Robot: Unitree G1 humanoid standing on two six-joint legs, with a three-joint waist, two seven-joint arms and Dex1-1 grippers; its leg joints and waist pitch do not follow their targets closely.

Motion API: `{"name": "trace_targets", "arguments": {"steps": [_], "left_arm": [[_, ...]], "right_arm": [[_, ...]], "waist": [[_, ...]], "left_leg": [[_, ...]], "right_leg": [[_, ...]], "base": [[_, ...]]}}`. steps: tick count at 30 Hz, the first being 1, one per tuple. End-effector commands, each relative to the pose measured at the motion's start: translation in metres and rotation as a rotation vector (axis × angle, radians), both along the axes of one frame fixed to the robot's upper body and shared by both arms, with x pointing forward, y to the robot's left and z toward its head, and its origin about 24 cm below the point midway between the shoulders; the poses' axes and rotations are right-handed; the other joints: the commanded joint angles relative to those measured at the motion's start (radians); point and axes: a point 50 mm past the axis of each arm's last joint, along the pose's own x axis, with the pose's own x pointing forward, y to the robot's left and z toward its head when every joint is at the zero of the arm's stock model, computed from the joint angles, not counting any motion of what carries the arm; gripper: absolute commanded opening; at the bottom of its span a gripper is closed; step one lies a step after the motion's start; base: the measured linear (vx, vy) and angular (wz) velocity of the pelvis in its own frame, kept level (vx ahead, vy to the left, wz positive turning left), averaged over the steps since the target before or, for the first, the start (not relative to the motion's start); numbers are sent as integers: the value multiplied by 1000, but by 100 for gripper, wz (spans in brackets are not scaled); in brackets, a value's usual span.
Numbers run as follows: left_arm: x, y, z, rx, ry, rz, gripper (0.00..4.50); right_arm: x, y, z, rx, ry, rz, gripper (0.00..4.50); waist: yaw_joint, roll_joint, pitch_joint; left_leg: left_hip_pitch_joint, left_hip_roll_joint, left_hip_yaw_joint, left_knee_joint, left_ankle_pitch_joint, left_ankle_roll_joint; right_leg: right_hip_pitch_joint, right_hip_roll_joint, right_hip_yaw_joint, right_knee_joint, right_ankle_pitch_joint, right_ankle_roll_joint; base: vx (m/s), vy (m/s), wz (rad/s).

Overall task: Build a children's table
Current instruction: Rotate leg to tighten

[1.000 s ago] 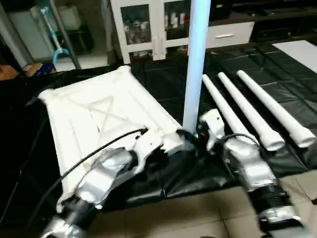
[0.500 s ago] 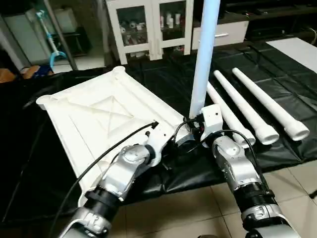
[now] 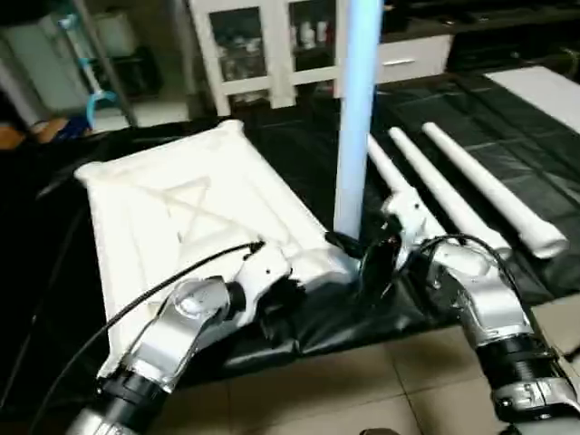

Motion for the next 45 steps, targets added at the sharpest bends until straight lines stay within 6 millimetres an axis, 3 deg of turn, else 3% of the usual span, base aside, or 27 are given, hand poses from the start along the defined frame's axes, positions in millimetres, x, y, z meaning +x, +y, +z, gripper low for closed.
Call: {"name": "trace_targets", "arguments": {"steps": [1,2,5,9,12,17,25,38,45], "left_arm": [[-12,-1,-12,47,59,-76,0],[-11,0,-12,50,57,-76,0],[-11,1,-11,55,55,-80,0],[-12,2,-10,61,63,-100,0],[-13,1,-10,68,75,-123,0],[-14,1,-11,69,79,-129,0],[-16,1,-11,74,87,-135,0],[-17,2,-12,78,87,-136,0],[-18,1,-12,77,91,-138,0]], "right_arm": [[-2,-14,-4,-46,24,-5,406],[-3,-16,-5,-53,28,4,406],[-6,-25,-5,-69,54,35,446],[-7,-31,-4,-81,70,61,446],[-10,-34,-5,-95,102,118,446],[-11,-36,-5,-109,115,145,446],[-12,-38,-7,-128,149,196,381],[-14,-38,-10,-109,187,222,264],[-18,-36,-12,-84,222,249,224]], "waist": [[10,-16,-50],[17,-16,-51],[29,-15,-56],[49,-14,-61],[60,-17,-61],[72,-17,-65],[82,-18,-62],[82,-19,-64],[82,-20,-66]], "left_leg": [[29,75,-35,-99,-532,4],[33,74,-33,-97,-522,5],[24,75,-34,-95,-462,21],[25,75,-27,-87,-362,62],[25,75,-26,-82,-351,73],[21,78,-26,-79,-282,90],[24,79,-26,-82,-329,66],[22,79,-27,-81,-307,74],[22,79,-27,-81,-307,72]], "right_leg": [[12,-32,23,-62,-352,-184],[10,-31,26,-61,-347,-189],[24,-31,25,-52,-291,-200],[26,-29,26,-46,-205,-223],[26,-30,28,-43,-234,-224],[33,-26,24,-35,-188,-231],[30,-25,25,-40,-264,-218],[31,-25,25,-38,-241,-221],[32,-25,24,-37,-239,-221]], "base": [[0,0,0],[0,0,0],[0,0,0],[0,0,0],[0,0,0],[0,0,0],[0,0,0],[0,0,0],[0,0,0]]}}
